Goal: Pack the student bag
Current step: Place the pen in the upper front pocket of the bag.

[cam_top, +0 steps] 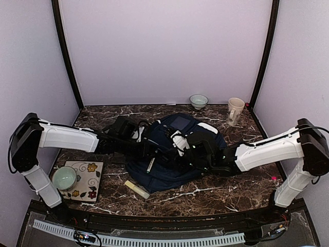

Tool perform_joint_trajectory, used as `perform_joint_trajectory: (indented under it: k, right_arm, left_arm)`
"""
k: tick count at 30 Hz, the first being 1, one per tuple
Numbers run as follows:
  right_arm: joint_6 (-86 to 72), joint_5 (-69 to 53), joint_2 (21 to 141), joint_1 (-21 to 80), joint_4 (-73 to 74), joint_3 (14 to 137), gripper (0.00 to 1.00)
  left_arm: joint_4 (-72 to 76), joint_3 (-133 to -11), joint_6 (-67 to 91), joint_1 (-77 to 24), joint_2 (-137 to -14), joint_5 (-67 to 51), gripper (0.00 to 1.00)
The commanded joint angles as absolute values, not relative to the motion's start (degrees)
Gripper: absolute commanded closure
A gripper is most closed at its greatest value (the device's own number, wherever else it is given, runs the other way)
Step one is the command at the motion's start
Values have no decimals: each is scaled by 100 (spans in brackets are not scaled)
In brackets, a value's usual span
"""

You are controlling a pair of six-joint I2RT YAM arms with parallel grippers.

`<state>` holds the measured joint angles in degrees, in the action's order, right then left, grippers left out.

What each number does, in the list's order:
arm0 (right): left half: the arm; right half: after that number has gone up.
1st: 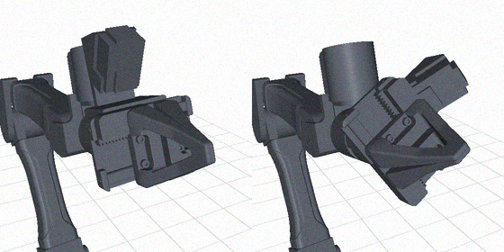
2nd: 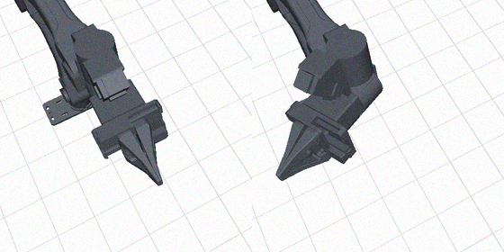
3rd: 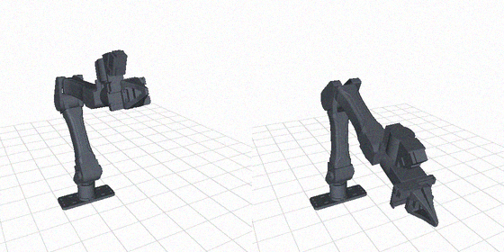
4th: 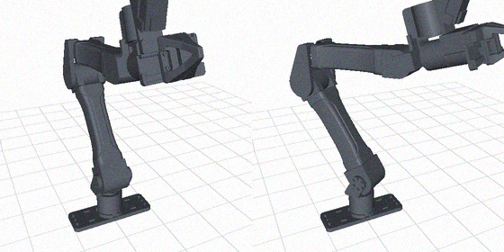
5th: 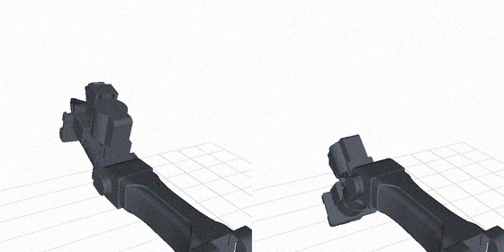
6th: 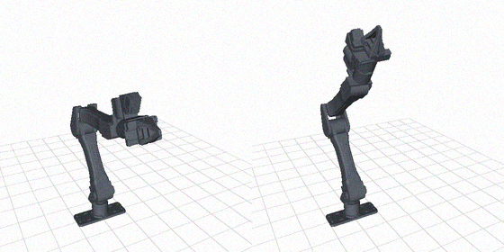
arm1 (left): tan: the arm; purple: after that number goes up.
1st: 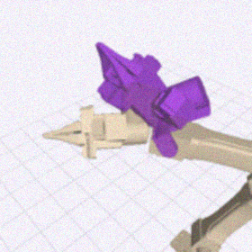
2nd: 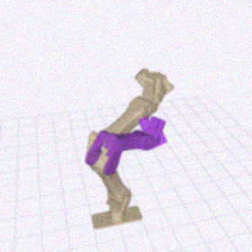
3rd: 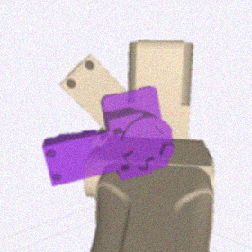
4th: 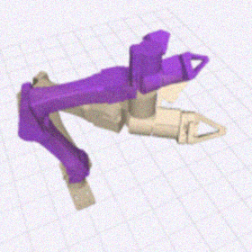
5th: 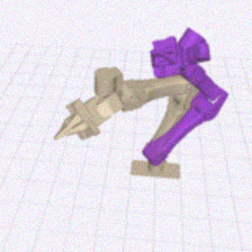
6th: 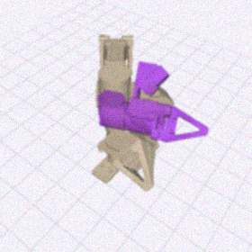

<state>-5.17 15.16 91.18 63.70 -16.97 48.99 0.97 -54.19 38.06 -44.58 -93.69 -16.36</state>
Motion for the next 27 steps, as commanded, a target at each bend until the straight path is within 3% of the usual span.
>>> perform_joint_trajectory:
  k: [1,9,27]
  right_arm:
    - [-520,1172,8925,6366,-1917,4988,100]
    - [-442,955,8944,6398,-1868,5006,100]
    - [-387,704,8438,6405,-1837,4659,100]
  left_arm:
    - [613,-5617,4173,-4281,-9652,-1968,100]
    - [1680,-5822,4886,-4074,-10149,-1835,100]
    - [2380,-7007,5307,-4087,-11638,-1551,100]
